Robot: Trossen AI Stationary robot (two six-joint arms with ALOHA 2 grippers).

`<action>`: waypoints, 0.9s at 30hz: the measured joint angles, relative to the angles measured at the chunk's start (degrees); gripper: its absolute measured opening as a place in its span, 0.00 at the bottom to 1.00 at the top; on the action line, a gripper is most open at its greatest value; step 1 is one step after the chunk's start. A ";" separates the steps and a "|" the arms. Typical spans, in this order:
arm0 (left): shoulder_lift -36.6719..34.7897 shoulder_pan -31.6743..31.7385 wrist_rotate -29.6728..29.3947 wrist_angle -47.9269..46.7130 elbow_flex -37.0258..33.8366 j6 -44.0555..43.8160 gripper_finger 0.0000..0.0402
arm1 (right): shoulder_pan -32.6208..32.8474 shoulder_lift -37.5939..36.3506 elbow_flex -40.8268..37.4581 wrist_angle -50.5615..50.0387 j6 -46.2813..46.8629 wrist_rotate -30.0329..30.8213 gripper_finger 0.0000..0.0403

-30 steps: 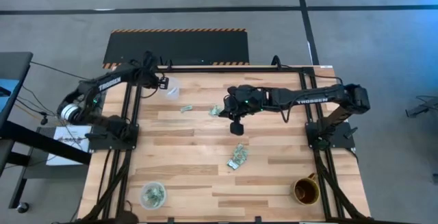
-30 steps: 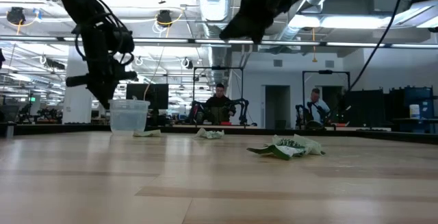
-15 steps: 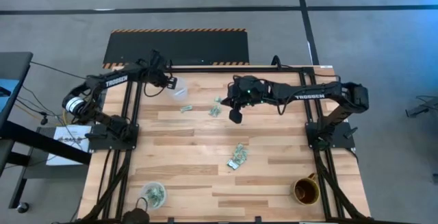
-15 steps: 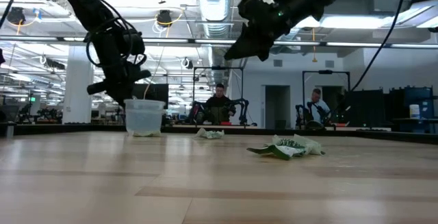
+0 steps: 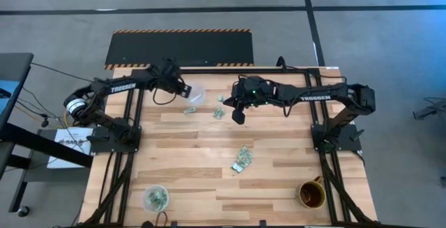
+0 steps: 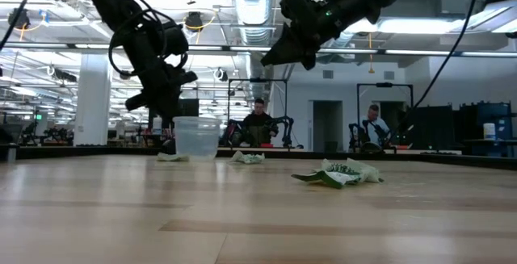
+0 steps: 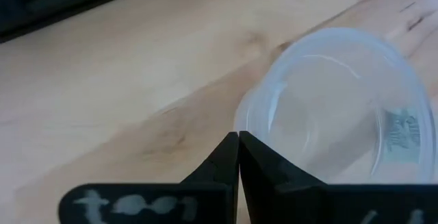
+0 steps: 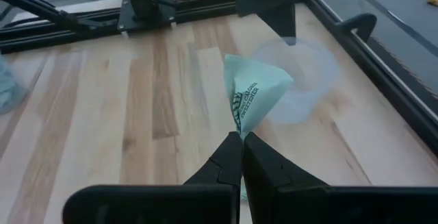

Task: Pick and place Stevia / Truvia into bins
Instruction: Put the stevia packet into the top transparent container

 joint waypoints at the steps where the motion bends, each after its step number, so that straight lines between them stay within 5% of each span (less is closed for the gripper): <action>1: 0.00 -0.69 -0.39 0.13 -0.01 -0.34 0.00 | 0.16 0.00 0.00 0.18 0.18 0.04 0.00; 27: 0.00 -10.48 -1.42 6.67 -0.09 -2.37 0.00 | 3.46 0.02 0.02 1.23 0.45 0.24 0.00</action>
